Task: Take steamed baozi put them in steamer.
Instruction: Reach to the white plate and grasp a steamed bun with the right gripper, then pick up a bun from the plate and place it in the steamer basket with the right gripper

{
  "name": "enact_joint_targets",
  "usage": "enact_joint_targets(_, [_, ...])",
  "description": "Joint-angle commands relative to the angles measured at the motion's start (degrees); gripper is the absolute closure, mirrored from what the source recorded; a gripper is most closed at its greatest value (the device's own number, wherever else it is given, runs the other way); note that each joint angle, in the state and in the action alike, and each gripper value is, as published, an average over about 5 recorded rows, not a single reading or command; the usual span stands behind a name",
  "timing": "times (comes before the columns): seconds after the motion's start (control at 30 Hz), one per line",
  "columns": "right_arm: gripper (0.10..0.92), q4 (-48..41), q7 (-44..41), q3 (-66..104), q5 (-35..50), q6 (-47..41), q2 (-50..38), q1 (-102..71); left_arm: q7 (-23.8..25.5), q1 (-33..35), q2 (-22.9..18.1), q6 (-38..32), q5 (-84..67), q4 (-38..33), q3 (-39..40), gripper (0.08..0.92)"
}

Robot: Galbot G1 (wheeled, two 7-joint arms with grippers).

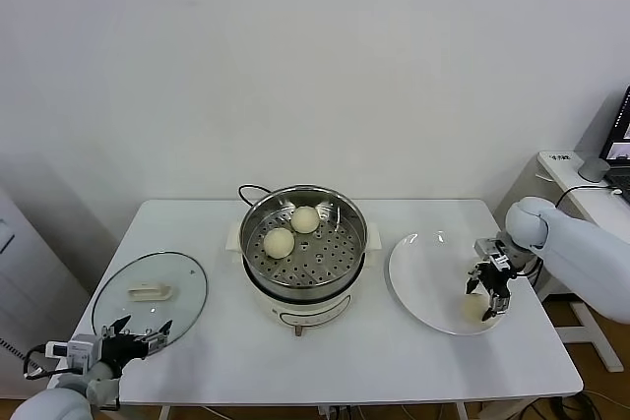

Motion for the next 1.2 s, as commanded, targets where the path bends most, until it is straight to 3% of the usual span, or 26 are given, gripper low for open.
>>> enact_joint_targets(0.03, [0.472, -0.59, -0.32, 0.82, -0.80, -0.24, 0.38, -0.94, 0.02, 0.00, -0.04, -0.06, 0.03, 0.07, -0.01, 0.177])
enact_joint_targets(0.4, [0.516, -0.08, -2.10, -1.25, 1.28, 0.36, 0.13, 3.38, -0.15, -0.10, -0.29, 0.03, 0.03, -0.07, -0.11, 0.177])
enact_joint_targets(0.63, [0.524, 1.52, -3.31, -9.74, 8.91, 3.02, 1.32, 20.13, -0.24, -0.16, -0.32, 0.09, 0.04, -0.24, 0.01, 0.177])
enact_joint_targets(0.87, [0.525, 0.73, -2.78, -9.82, 13.66, 7.64, 9.02, 30.53, -0.20, -0.40, -0.04, 0.03, 0.01, -0.18, 0.39, 0.177])
enact_joint_targets(1.2, [0.516, -3.47, -2.74, -7.00, 17.16, 20.61, 23.80, 32.69, -0.16, -0.72, 0.26, -0.03, -0.09, -0.26, 0.73, 0.177])
